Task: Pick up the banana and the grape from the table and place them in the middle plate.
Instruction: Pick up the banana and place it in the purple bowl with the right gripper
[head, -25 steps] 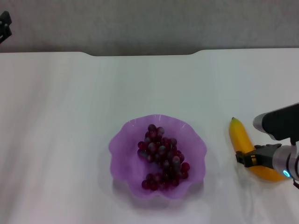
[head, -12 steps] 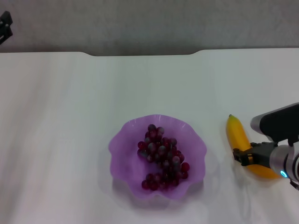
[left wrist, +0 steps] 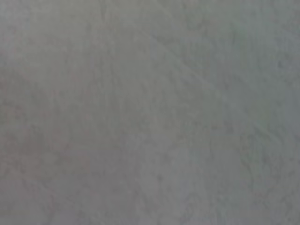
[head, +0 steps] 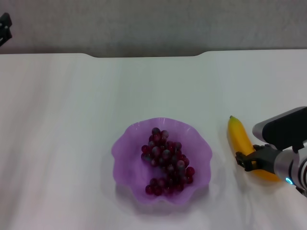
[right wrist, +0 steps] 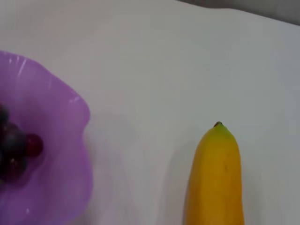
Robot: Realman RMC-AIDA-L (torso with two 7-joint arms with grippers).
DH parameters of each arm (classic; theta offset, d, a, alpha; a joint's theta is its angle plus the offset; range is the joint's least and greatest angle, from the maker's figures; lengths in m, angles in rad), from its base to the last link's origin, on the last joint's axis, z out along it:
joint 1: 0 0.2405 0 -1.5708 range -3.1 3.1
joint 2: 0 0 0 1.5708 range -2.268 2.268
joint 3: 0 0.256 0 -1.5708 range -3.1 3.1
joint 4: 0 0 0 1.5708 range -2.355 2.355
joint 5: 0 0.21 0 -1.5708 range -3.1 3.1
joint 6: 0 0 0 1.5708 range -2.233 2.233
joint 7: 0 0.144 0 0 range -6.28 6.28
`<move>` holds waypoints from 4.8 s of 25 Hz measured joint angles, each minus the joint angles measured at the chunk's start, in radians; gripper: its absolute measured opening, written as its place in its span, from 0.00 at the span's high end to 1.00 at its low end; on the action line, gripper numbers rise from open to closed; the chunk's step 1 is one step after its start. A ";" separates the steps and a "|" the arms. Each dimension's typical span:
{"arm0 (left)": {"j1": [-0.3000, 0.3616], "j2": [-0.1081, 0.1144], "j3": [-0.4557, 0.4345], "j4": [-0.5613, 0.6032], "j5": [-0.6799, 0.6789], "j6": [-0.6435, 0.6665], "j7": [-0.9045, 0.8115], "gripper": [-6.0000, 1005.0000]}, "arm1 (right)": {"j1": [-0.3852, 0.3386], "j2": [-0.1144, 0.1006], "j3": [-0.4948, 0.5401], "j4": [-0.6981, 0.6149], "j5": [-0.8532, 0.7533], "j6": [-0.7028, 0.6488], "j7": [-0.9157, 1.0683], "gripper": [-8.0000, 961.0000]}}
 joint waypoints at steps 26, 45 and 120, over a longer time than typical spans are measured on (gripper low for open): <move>0.011 0.000 0.000 0.009 0.000 -0.001 0.000 0.12 | -0.220 -0.058 -0.003 0.534 -0.160 -0.157 -0.001 0.45; 0.014 0.002 0.000 0.009 0.000 -0.002 0.000 0.12 | -0.110 -0.153 -0.197 0.634 -0.175 -0.159 -0.002 0.43; 0.004 0.003 0.003 0.020 0.001 -0.002 -0.011 0.12 | 0.229 -0.139 -0.505 0.358 0.085 0.011 -0.001 0.39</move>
